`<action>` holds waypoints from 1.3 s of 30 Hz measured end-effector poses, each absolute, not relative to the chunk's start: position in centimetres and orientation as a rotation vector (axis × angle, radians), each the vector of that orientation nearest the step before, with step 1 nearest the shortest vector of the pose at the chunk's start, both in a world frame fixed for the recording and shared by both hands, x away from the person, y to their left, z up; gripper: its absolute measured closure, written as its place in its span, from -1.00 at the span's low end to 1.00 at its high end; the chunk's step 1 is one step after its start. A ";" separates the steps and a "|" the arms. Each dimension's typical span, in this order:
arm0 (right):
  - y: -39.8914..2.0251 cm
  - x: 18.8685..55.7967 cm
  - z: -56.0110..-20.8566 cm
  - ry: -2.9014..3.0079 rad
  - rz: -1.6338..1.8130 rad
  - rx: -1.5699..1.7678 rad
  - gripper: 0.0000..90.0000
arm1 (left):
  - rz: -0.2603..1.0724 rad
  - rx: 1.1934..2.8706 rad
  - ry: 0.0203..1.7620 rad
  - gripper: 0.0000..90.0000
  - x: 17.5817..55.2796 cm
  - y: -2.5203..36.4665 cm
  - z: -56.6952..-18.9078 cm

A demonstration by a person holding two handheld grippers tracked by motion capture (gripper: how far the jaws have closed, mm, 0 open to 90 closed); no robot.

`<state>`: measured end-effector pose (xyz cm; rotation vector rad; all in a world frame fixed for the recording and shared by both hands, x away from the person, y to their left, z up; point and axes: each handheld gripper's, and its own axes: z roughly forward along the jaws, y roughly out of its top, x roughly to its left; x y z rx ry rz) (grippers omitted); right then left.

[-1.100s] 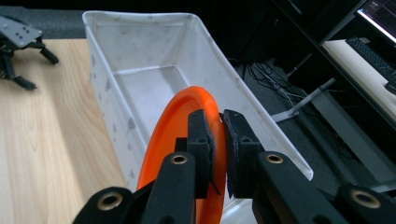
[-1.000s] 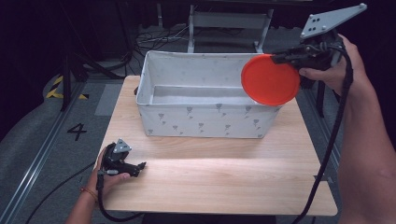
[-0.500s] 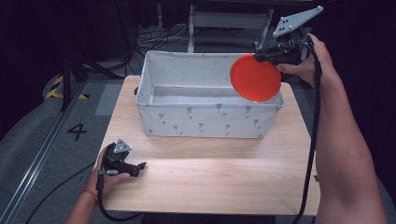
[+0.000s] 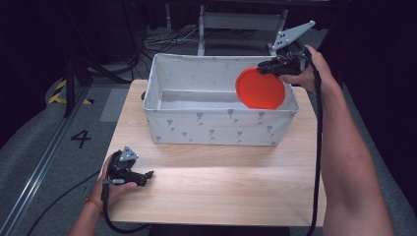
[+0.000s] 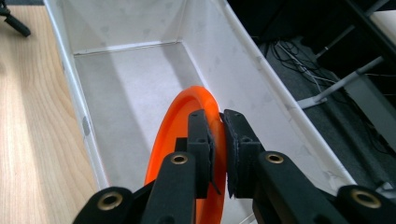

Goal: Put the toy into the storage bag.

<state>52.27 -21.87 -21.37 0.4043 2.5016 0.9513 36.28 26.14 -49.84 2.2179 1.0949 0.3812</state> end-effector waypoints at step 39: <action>-19.6 53.6 -29.3 2.863 0.444 0.255 0.83 | 0.380 2.220 1.094 -0.99 36.3 26.1 -49.8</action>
